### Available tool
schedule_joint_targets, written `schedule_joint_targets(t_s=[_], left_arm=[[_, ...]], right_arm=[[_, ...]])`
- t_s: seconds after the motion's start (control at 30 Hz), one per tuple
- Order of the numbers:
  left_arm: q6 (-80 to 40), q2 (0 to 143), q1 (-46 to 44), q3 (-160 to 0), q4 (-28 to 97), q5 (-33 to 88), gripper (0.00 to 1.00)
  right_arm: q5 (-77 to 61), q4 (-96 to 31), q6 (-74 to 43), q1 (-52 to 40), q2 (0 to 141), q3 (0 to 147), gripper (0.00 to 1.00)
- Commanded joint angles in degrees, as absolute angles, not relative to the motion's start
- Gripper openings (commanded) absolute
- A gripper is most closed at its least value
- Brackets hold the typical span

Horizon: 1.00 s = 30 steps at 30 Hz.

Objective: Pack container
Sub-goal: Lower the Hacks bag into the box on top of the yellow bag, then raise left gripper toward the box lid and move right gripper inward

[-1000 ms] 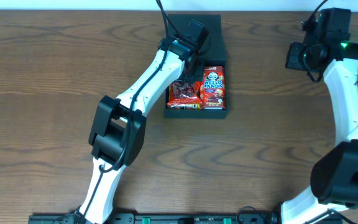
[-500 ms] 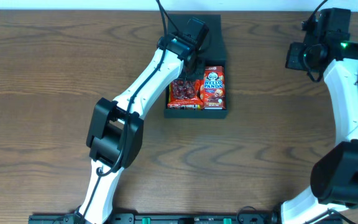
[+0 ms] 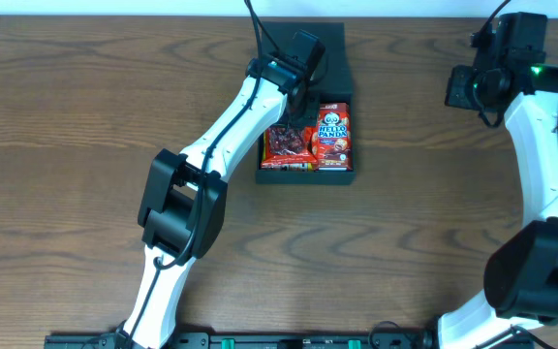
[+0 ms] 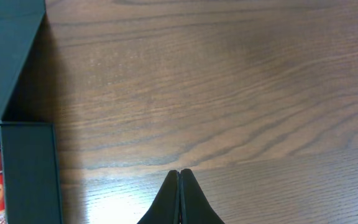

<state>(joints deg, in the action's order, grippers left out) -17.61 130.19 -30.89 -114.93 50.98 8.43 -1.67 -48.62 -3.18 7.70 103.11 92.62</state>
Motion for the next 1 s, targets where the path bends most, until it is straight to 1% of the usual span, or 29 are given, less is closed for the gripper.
schedule_joint_targets(t_s=[0.0,0.17,0.3,0.4,0.57,0.67,0.77,0.97], left_arm=[[-16.23,131.92,-31.11,-112.71,51.88,9.32,0.06],[-16.27,131.41,-30.79,-112.14,51.59,9.3,0.06],[-16.32,128.7,-28.82,-116.66,51.55,9.76,0.06],[-16.32,125.78,-26.74,-121.25,50.43,9.17,0.06],[-18.98,123.28,-20.73,-125.51,46.63,8.93,0.06],[-19.81,123.31,-17.96,-125.51,47.37,12.95,0.06],[-19.97,123.28,-16.25,-125.51,47.9,14.85,0.06],[-19.92,123.28,-14.68,-125.51,47.97,14.94,0.06]], right_arm=[[-1.52,-48.69,-2.5,8.23,103.02,93.08,0.02],[-1.54,-48.62,-2.52,8.23,103.02,93.08,0.02],[-2.0,-47.44,-2.72,8.23,103.11,93.08,0.01],[-5.1,-44.27,-2.72,8.23,103.74,93.08,0.01],[-16.6,-32.86,-6.15,8.23,109.34,93.08,0.01],[-22.48,-26.96,-10.37,8.23,113.58,93.1,0.01],[-29.95,-20.93,-16.01,8.23,118.54,93.1,0.01],[-43.07,-12.36,-26.41,8.16,126.98,93.1,0.02]])
